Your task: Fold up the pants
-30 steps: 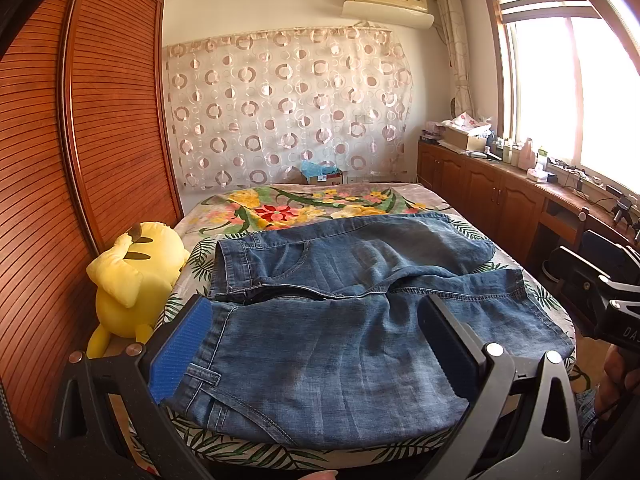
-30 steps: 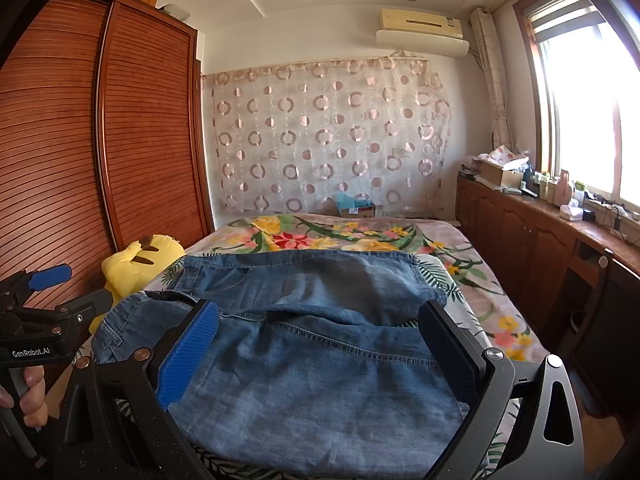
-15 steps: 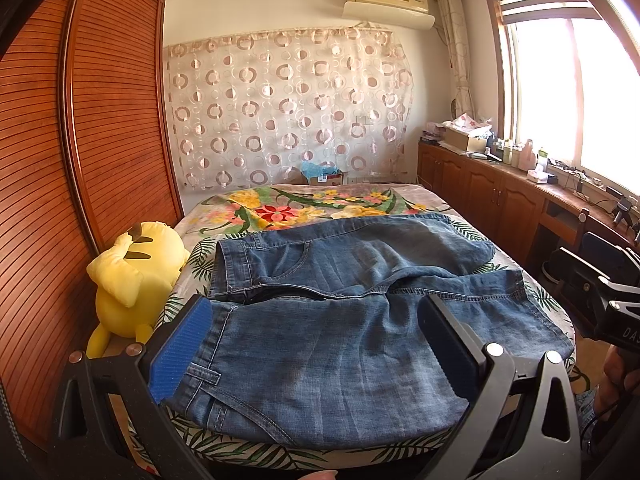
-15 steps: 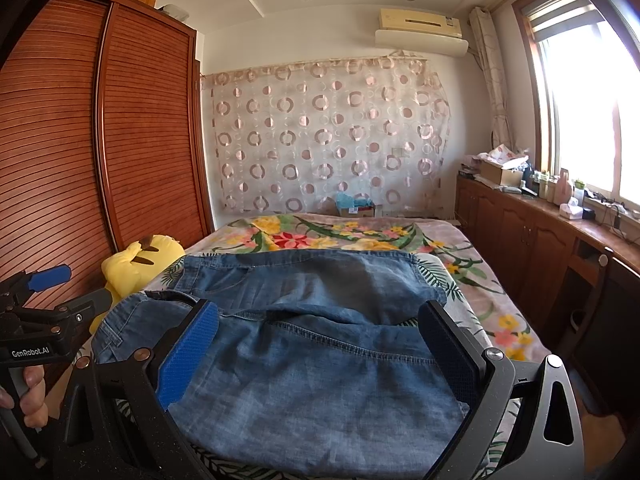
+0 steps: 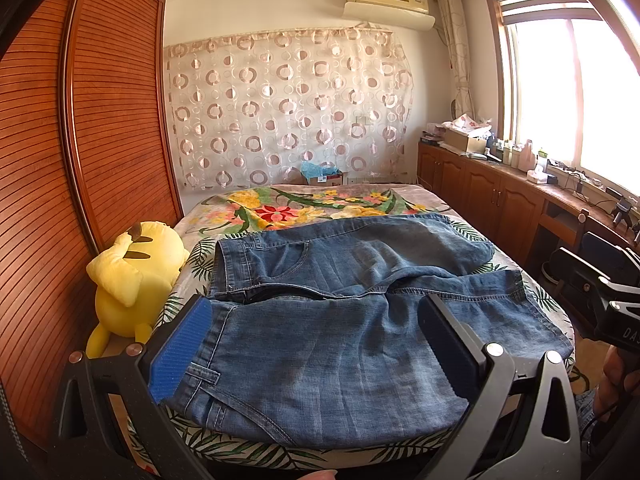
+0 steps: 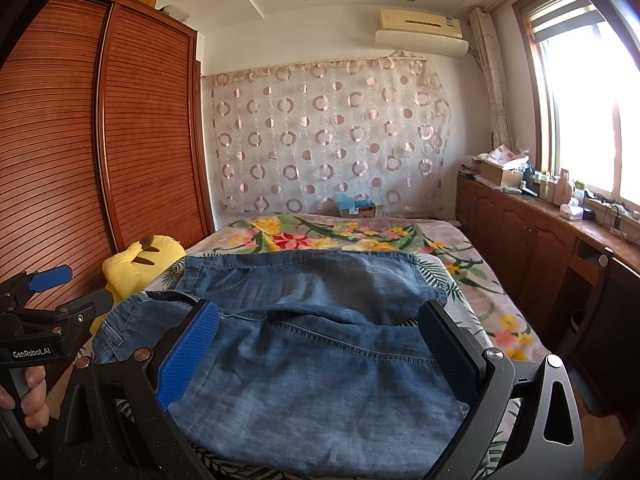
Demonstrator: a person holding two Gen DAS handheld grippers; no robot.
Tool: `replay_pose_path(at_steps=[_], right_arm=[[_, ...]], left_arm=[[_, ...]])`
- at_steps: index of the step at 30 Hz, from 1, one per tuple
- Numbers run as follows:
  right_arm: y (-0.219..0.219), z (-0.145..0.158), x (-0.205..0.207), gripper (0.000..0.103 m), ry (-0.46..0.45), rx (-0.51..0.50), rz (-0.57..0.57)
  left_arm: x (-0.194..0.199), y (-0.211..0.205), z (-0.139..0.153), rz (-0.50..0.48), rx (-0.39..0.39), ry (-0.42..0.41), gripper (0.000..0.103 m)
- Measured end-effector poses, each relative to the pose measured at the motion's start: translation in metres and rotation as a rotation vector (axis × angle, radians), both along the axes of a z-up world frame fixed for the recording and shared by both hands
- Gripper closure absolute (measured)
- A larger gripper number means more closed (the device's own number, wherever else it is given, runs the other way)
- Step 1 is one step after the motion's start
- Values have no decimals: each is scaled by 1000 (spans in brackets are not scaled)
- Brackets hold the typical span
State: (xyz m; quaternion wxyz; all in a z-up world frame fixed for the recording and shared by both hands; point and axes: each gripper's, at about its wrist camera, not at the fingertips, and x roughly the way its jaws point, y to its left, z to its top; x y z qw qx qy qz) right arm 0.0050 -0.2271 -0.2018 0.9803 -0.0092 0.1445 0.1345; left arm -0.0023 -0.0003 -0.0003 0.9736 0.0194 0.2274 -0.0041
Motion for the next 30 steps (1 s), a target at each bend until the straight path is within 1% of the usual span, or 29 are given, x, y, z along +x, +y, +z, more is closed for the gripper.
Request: replay_pose_path(at_steps=[13, 15, 18, 23, 28, 30], right_arm=[[0, 0, 0, 3, 0, 1, 2], [0, -1, 0, 3, 5, 1, 2], [1, -4, 2, 3, 13, 0, 1], [-3, -6, 7, 3, 38, 6, -8], [-5, -9, 12, 3, 59, 6, -22], [-5, -10, 14, 3, 67, 3, -26]], left_arm=[[0, 0, 0, -1, -2, 1, 0], [-1, -3, 7, -5, -4, 5, 0], [-1, -6, 6, -2, 0, 9, 0], [2, -13, 0, -6, 0, 13, 0], [8, -10, -15, -17, 16, 42, 0], [10, -7, -19, -33, 9, 58, 0]])
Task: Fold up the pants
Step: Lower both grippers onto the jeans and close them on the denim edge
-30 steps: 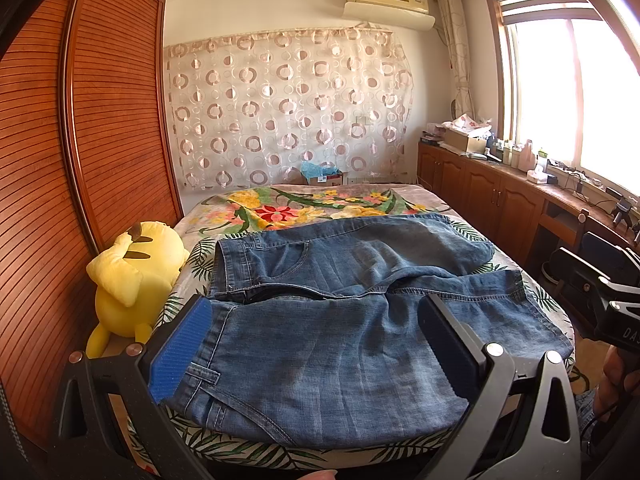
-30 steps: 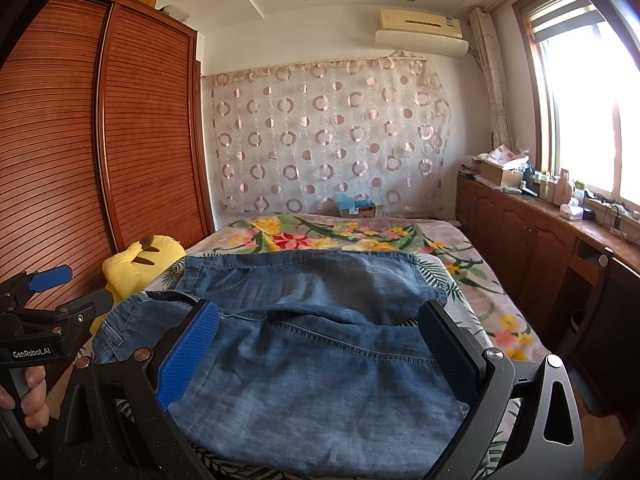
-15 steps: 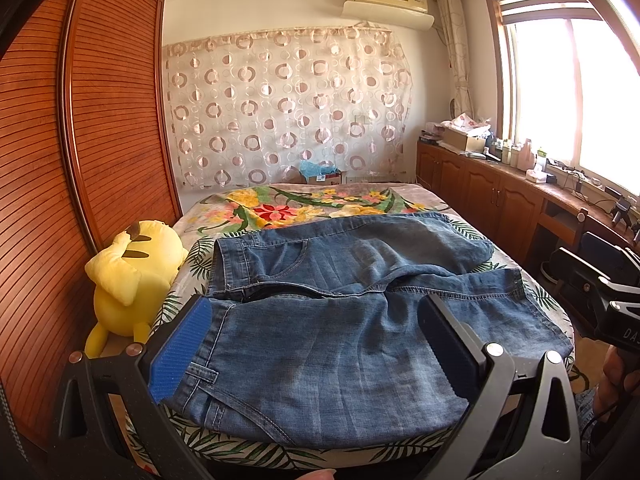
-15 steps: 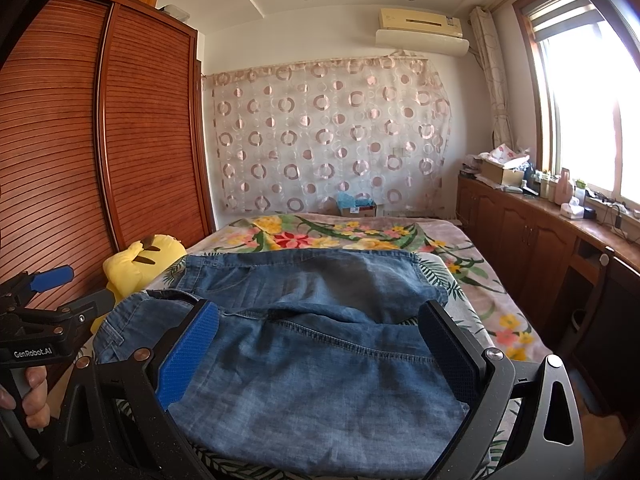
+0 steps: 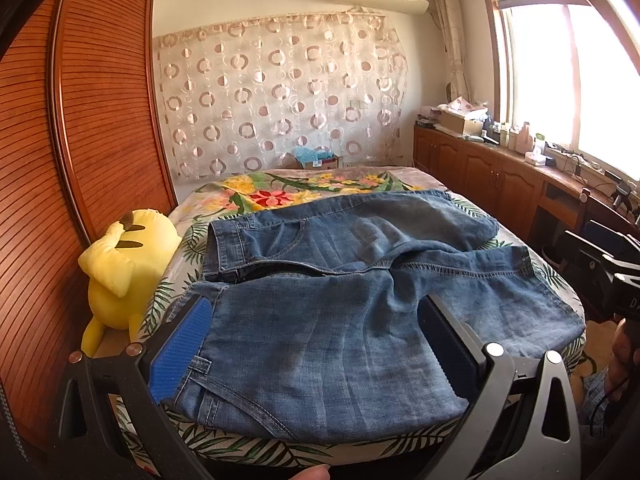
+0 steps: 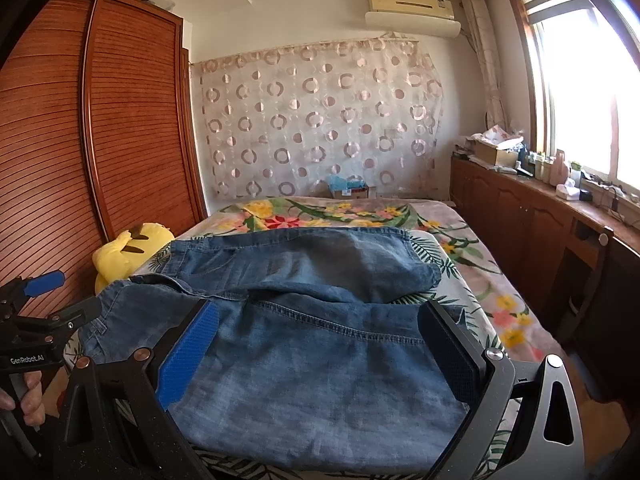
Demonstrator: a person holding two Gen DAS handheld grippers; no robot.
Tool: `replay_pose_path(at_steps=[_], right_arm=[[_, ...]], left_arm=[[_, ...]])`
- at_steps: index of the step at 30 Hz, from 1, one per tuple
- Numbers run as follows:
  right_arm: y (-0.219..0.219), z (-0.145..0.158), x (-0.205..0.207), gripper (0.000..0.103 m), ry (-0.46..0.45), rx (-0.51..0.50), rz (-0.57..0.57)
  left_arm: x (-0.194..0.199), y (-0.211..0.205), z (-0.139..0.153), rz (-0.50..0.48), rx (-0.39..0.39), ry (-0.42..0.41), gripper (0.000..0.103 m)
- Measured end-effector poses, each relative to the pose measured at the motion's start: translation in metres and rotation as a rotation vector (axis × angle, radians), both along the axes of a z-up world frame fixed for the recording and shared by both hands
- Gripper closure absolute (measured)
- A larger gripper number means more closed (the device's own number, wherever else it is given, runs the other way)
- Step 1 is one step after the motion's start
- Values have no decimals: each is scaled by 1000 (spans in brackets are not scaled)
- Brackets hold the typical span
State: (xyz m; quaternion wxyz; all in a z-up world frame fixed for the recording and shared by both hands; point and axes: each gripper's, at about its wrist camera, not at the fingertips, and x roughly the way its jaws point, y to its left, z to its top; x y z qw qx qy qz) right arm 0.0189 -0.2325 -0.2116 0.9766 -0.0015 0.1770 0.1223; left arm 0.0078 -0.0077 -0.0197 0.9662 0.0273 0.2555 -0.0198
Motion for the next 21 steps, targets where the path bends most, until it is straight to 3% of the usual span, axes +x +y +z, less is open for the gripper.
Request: replay_pose_path(at_steps=[11, 21], right_arm=[[-2, 0, 3, 6, 57, -35, 11], [-24, -9, 12, 14, 148, -73, -38]], left_arm=[[11, 28, -21, -22, -49, 65, 0], [22, 85, -50, 87, -59, 116, 0]])
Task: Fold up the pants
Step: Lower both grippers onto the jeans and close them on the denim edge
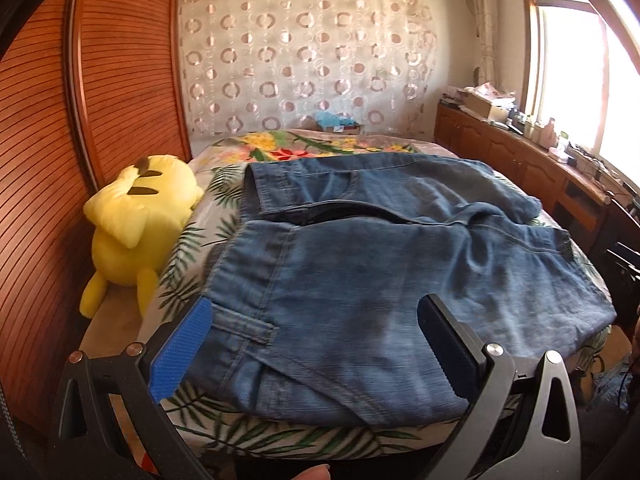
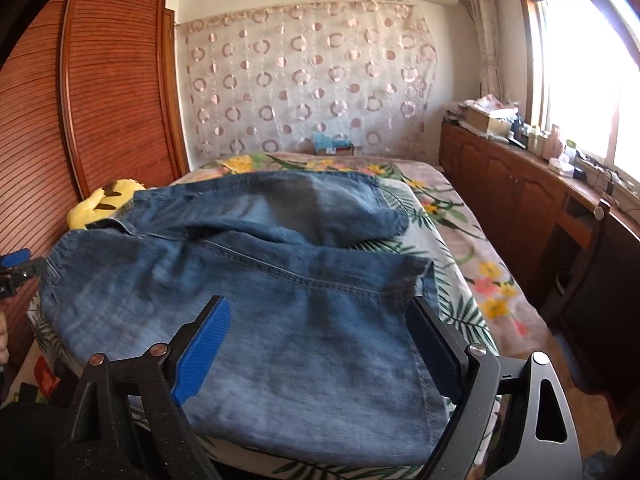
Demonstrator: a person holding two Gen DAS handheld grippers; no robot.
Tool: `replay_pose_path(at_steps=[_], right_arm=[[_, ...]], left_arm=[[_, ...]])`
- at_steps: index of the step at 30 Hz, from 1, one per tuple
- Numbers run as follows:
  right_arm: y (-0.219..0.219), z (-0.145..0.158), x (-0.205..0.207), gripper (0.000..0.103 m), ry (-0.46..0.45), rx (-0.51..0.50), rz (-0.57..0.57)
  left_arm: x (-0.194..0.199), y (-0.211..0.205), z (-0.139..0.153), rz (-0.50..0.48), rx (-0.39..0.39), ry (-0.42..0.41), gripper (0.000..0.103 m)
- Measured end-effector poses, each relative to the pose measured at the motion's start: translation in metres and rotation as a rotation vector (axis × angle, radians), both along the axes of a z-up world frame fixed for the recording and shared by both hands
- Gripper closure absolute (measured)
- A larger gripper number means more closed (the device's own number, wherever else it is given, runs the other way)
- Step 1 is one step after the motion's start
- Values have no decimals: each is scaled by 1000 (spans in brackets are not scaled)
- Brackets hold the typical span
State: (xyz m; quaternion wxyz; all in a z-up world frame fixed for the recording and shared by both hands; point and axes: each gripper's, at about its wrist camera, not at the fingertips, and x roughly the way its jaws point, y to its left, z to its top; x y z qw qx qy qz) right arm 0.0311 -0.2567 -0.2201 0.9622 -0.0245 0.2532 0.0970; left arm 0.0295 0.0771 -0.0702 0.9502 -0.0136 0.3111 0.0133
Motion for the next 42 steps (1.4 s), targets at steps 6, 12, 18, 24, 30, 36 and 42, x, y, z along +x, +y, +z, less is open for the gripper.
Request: replay_pose_path(at_steps=[6, 12, 18, 24, 30, 36, 42], right_arm=[[-4, 6, -5, 15, 40, -6, -28], [-1, 9, -13, 16, 63, -19, -31], [2, 10, -10, 18, 101, -24, -24], [-4, 11, -4, 19, 137, -21, -32], [-15, 11, -8, 20, 182, -36, -50], [-24, 15, -14, 24, 205, -36, -54], [-25, 14, -12, 27, 220, -39, -51]], left_arm=[[0, 29, -5, 63, 9, 8, 0], [-1, 54, -10, 111, 30, 34, 5], [1, 73, -21, 113, 24, 81, 6], [11, 85, -50, 146, 13, 171, 16], [11, 90, -61, 131, -23, 205, 19], [11, 88, -65, 105, -62, 212, 33], [11, 87, -65, 100, -68, 206, 37]])
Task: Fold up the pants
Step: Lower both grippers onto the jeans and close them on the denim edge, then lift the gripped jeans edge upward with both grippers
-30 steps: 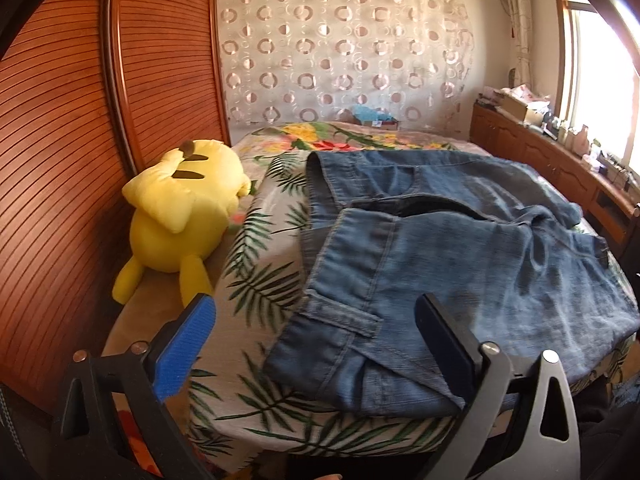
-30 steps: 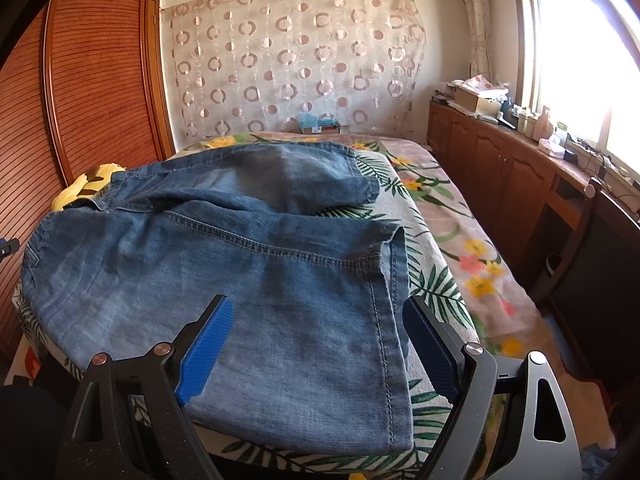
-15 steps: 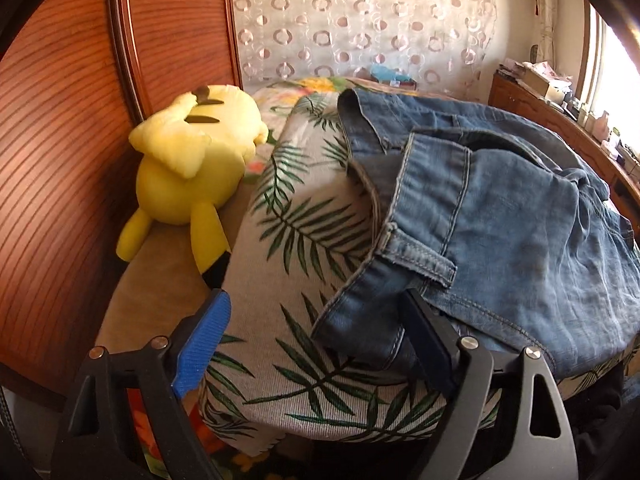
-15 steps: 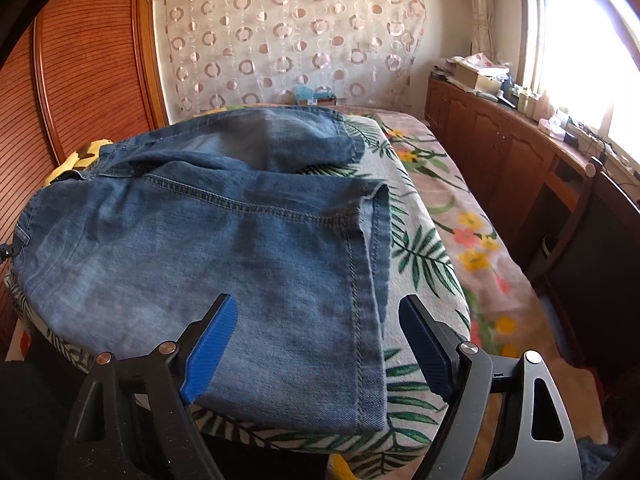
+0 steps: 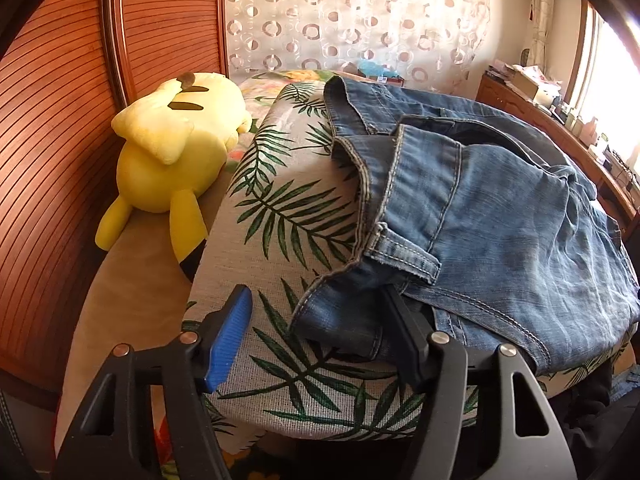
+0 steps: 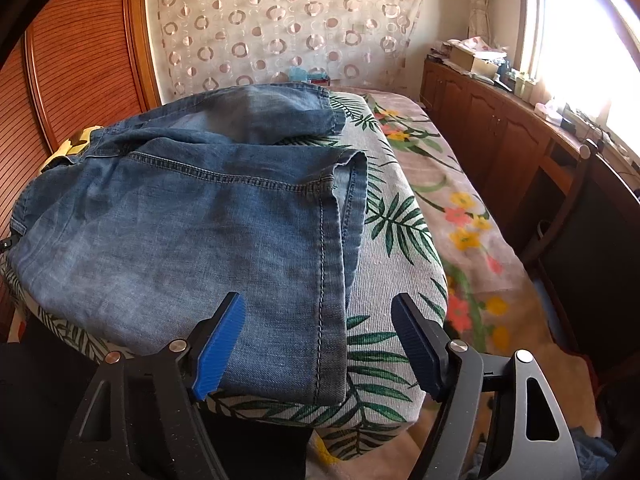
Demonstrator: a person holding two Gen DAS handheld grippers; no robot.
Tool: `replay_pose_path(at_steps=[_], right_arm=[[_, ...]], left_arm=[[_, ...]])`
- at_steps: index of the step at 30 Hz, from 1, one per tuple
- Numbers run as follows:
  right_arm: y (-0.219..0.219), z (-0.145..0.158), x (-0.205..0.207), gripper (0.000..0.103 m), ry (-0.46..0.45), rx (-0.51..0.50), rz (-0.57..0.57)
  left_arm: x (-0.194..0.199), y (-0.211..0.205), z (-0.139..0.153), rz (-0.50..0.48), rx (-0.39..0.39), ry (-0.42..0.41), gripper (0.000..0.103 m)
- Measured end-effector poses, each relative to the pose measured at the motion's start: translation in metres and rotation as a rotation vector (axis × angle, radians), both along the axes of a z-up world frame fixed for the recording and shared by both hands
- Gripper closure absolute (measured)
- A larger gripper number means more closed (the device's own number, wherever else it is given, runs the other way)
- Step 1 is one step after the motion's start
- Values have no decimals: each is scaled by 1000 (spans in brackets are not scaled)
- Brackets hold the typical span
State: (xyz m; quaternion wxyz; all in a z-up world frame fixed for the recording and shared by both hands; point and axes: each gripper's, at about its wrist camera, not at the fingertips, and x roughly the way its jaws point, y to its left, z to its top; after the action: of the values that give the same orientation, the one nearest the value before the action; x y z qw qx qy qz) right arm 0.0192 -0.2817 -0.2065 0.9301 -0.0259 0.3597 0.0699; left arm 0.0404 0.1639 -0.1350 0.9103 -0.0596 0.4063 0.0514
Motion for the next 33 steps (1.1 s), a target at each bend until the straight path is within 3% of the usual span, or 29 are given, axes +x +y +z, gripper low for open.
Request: replay_pose_path(at_steps=[2, 6, 8, 12, 13, 15, 23, 33], right_arm=[[-1, -2, 2, 31, 12, 11, 0], [-2, -8, 8, 45, 32, 18, 5], [-3, -9, 8, 49, 37, 13, 3], [-4, -7, 9, 68, 42, 20, 15], [-3, -7, 9, 79, 41, 18, 19], [0, -7, 10, 86, 37, -9, 25], [-2, -2, 8, 96, 6, -8, 25], [-4, 35, -5, 99, -123, -28, 19]], left_arm=[[0, 0, 0, -1, 0, 0, 38], [-1, -3, 1, -33, -20, -14, 57], [-1, -6, 1, -39, -12, -18, 61], [-4, -7, 5, -37, 10, -27, 82], [-5, -5, 5, -34, 11, -28, 87], [-7, -2, 7, -37, 4, -29, 89], [-23, -12, 22, -74, 35, -52, 92], [-62, -29, 85, -158, 47, -177, 93]])
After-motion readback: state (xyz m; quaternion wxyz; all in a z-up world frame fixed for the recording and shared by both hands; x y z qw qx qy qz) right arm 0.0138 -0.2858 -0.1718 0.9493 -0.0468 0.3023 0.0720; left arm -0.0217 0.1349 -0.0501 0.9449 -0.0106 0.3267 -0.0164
